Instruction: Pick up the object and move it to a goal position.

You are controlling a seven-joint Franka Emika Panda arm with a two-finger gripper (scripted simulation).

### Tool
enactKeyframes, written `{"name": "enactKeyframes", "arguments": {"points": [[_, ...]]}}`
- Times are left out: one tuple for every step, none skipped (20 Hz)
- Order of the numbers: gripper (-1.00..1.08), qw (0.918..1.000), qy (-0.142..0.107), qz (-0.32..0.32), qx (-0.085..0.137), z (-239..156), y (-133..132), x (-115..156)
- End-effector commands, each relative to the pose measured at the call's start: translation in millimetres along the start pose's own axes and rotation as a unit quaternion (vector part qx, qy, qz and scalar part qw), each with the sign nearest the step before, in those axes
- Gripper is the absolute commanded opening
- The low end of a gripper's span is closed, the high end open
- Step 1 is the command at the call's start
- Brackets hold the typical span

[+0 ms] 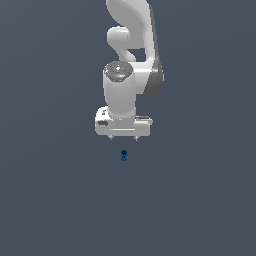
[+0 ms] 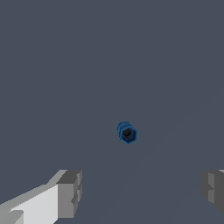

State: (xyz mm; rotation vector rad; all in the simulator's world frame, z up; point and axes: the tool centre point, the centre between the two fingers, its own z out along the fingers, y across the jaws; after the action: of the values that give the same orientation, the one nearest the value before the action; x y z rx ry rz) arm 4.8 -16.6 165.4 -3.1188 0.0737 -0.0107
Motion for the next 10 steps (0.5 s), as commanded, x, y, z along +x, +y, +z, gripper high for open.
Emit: {"name": "enactKeyframes", "arguments": {"points": [[1.0, 1.0, 0.0, 0.0, 0.0, 0, 0, 0], [1.0, 1.0, 0.0, 0.0, 0.0, 0, -1, 0], [1.0, 1.0, 0.0, -0.001, 0.001, 0, -2, 0], [1.0, 1.0, 0.0, -0.002, 0.003, 0, -4, -1], [1.0, 1.0, -0.001, -0.004, 0.005, -1, -8, -1], [1.0, 1.0, -0.001, -0.006, 0.008, -1, -12, -2], [1.0, 0.9999, -0.001, -0.008, 0.011, -2, -17, -2], [1.0, 0.9998, -0.002, -0.01, 0.014, -2, -21, -3], [1.0, 0.9998, -0.002, -0.012, 0.016, -2, -24, -4], [1.0, 0.9998, -0.002, -0.014, 0.017, -2, -26, -4]]}}
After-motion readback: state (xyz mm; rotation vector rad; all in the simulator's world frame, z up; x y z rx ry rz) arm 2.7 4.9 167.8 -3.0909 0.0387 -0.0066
